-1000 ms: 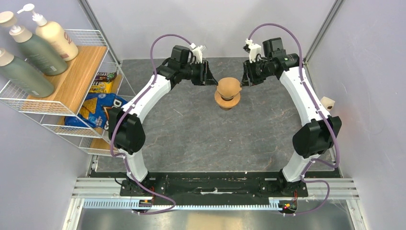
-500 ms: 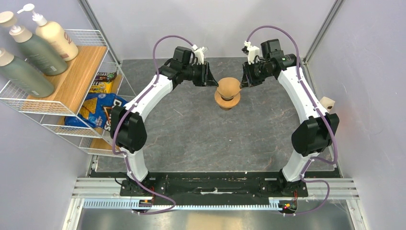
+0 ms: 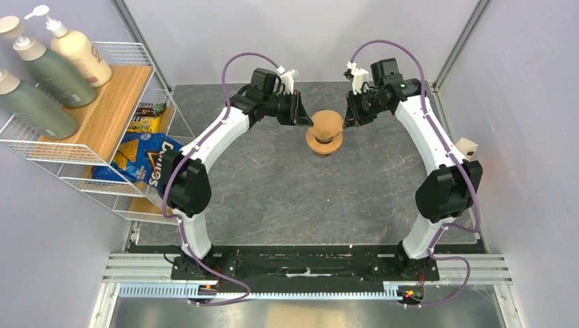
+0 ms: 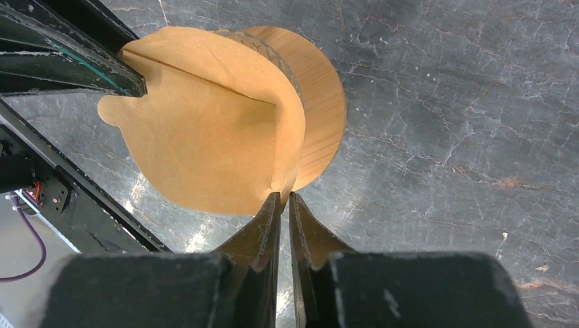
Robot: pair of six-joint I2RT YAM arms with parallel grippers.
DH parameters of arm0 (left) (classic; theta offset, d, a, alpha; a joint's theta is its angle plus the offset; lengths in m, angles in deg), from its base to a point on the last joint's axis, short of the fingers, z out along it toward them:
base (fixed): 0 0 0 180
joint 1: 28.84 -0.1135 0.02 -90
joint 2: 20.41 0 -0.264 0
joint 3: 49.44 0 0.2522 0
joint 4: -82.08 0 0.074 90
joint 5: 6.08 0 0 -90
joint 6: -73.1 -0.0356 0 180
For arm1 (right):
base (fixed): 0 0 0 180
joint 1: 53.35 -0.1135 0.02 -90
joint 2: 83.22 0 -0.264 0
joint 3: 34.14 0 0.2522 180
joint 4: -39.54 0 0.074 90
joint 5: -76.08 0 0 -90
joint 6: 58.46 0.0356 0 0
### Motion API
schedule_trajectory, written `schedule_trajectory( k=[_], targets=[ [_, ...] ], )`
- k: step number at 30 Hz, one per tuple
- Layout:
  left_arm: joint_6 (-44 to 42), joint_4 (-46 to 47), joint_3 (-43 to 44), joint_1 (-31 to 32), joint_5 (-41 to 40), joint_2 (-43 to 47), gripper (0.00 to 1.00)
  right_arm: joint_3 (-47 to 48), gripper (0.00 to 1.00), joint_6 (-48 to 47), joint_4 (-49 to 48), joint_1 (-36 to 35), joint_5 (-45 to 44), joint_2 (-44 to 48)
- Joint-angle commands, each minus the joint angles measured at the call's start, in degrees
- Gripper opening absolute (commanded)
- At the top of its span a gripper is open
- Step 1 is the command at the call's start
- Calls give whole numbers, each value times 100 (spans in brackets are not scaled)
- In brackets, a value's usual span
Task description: Place the coffee filter in the dripper
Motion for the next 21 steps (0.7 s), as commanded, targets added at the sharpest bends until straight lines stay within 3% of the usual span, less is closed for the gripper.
schedule_trajectory(
  k=[1, 3, 6, 10, 17, 21],
  targets=[
    [-94, 149, 97, 63, -54, 28, 30, -45, 15, -86, -145, 3, 112, -33],
    [-104, 114, 103, 59, -56, 27, 30, -43, 16, -100, -137, 9, 122, -28],
    [-95, 39, 180, 68, -50, 26, 47, -8, 32, -97, -110, 6, 161, -2],
    [-149, -60, 294, 59, -137, 109, 64, 112, 43, -51, -93, 8, 178, 76],
    [-320, -232, 397, 51, -325, 431, 83, 434, 63, -42, 0, 5, 328, 257],
    [-447, -439, 513, -13, -526, 598, 89, 493, 76, -34, -149, 1, 358, 473]
  ],
)
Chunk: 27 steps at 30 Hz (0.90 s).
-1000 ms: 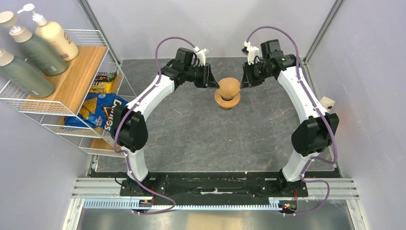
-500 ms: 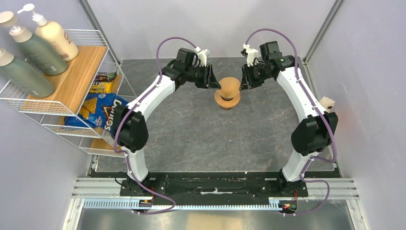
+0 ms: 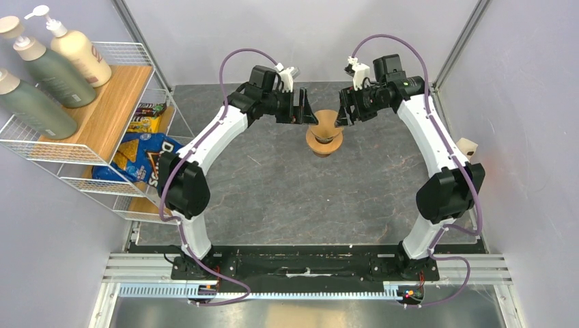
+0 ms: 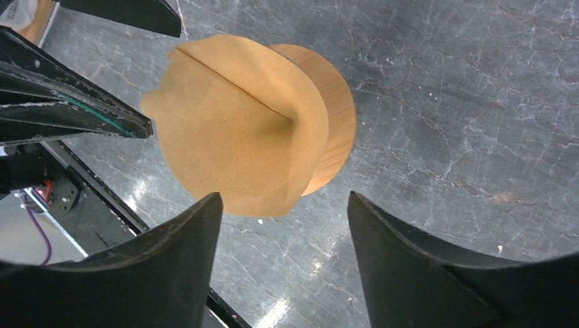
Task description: Place the coffee filter in the dripper
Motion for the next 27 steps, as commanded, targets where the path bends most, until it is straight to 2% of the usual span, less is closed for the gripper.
schedule_trajectory(
  k=[1, 4, 11, 16, 21, 24, 27],
  targets=[
    [-361, -244, 379, -92, -226, 568, 90, 292, 80, 16, -254, 9, 175, 550],
    [-648, -531, 464, -220, -298, 773, 91, 271, 97, 74, -479, 26, 72, 812],
    [-1200, -1310, 907, -572, -935, 1266, 92, -172, 97, 528, -1184, 184, -415, 1623],
    [-1646, -1768, 832, -717, -1451, 1711, 94, -1095, 97, 801, -1669, 423, -917, 2523],
    [-2340, -3345, 1171, -727, -1401, 1679, 95, -1975, 97, 1046, -1682, 503, -1630, 3224],
    [-2508, -3791, 882, -728, -1700, 1851, 95, -2550, 97, 878, -1604, 521, -1457, 3530],
    [-2703, -3790, 328, -727, -1931, 2182, 95, -2960, 97, 730, -1291, 517, -1501, 3718]
  ],
)
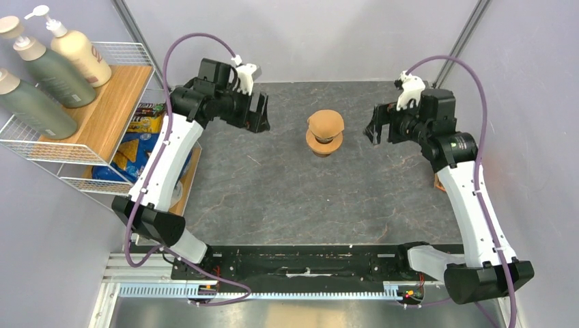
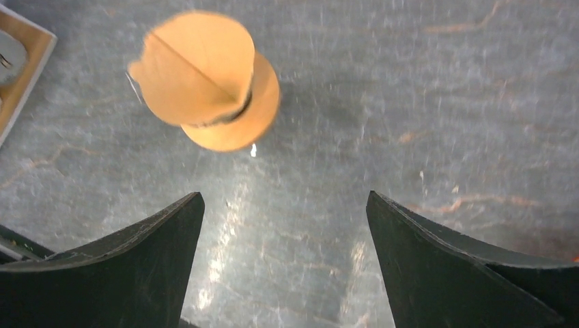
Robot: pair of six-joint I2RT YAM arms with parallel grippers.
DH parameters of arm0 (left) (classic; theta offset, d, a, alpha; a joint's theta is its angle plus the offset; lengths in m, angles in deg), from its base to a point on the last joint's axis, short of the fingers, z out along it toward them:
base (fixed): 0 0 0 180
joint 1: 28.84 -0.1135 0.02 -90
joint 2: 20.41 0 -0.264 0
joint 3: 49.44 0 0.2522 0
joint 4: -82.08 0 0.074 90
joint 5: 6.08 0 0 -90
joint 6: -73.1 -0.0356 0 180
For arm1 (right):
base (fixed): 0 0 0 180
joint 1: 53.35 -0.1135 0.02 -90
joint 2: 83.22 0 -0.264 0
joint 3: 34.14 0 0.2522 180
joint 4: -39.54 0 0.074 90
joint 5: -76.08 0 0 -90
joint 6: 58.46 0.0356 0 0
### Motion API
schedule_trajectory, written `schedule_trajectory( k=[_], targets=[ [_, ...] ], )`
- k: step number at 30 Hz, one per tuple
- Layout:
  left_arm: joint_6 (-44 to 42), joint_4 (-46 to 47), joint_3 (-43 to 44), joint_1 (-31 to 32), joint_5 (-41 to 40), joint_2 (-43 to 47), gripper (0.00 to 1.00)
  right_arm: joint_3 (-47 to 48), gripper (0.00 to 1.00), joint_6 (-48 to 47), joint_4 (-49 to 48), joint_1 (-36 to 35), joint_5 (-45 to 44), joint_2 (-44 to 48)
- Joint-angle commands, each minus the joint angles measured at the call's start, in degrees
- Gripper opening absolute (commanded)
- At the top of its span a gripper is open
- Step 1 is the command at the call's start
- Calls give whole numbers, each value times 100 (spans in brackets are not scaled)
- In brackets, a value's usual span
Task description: Place the coffee filter in the dripper
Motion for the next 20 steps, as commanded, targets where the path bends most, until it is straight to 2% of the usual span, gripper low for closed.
schedule_trajectory(
  k=[1, 4, 6, 10, 15, 20],
  targets=[
    [-551, -606, -684, -11, -605, 495, 95, -581, 97, -145, 238, 15, -297, 244],
    [-330, -327, -1409, -6, -1076, 651, 95, -1008, 97, -352, 340, 20, -510, 353],
    [-318, 155, -2099, -6, -1177, 859, 96, -1241, 97, -357, 387, 16, -576, 397],
    [-152, 804, -2805, 1, -1285, 990, 96, -1542, 97, -411, 433, 16, -597, 326],
    [191, 1399, -3235, 38, -1652, 1018, 96, -1670, 97, -548, 346, 14, -598, 97],
    [116, 1481, -3239, 176, -2077, 1017, 96, -1716, 97, -709, 226, 19, -677, 1]
  ],
)
